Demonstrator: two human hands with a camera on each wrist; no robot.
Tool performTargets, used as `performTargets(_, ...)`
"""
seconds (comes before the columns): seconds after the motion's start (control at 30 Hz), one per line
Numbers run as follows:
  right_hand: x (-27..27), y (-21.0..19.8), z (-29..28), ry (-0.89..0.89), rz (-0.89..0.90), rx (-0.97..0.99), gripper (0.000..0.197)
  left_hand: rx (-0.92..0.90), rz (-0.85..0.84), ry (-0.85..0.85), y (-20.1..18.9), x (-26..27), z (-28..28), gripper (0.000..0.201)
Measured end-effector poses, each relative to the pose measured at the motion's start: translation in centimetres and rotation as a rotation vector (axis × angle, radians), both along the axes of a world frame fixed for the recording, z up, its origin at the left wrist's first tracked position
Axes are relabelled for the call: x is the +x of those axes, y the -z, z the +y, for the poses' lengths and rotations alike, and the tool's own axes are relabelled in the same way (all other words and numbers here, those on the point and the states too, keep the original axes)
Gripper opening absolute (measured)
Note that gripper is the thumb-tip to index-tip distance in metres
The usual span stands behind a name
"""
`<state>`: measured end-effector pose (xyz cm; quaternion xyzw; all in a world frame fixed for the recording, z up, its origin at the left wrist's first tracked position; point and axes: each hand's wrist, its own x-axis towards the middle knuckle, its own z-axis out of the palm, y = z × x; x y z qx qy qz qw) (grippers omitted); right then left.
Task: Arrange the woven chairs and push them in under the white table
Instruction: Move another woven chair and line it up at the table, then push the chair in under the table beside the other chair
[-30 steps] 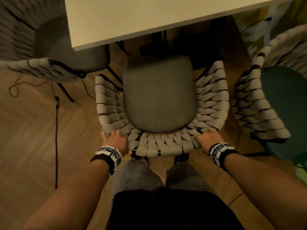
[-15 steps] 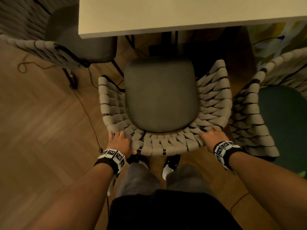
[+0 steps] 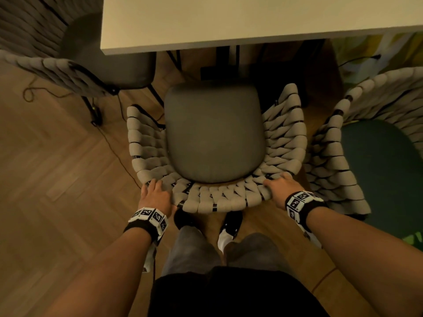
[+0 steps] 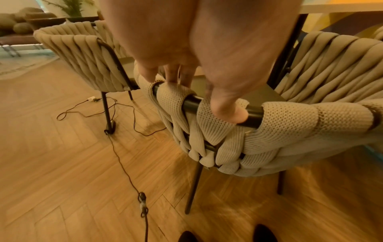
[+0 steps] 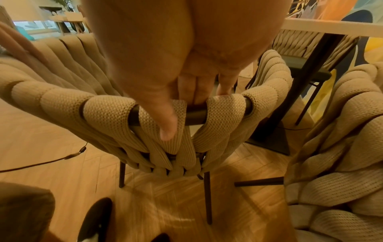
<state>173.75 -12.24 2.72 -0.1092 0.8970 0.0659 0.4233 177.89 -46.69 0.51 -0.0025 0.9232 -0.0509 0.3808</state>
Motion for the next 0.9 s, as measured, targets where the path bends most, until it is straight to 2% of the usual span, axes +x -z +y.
performTargets(0.23, 0.5, 0.0, -1.0, 0.042, 0.027, -0.062, 0.050, 0.018, 0.051, -0.041, 0.0, 0.3, -0.5, 0.049)
performTargets(0.37, 1.2, -0.7, -1.0, 0.136, 0.064, -0.150, 0.049, 0.020, 0.053, -0.016, 0.1, 0.5, -1.0, 0.052)
performTargets(0.5, 2.3, -2.1, 0.8, 0.376, 0.185, -0.264, 0.040, 0.022, 0.053, 0.023, -0.5, -0.4, -1.4, 0.049)
performTargets(0.63, 3.0, -3.0, 5.0, 0.611, 0.239, -0.238, 0.040, 0.098, 0.038, 0.038, -1.9, -2.5, 0.3, 0.048)
performTargets(0.73, 3.2, -3.2, 8.9, 0.762, 0.245, -0.195, 0.039, 0.215, 0.020, 0.011, -3.1, -4.5, 3.2, 0.033)
performTargets(0.9, 2.7, -2.6, 15.7, 0.980, 0.355, -0.151, 0.040, 0.306, 0.022, 0.135, -4.1, -8.6, 11.2, 0.023)
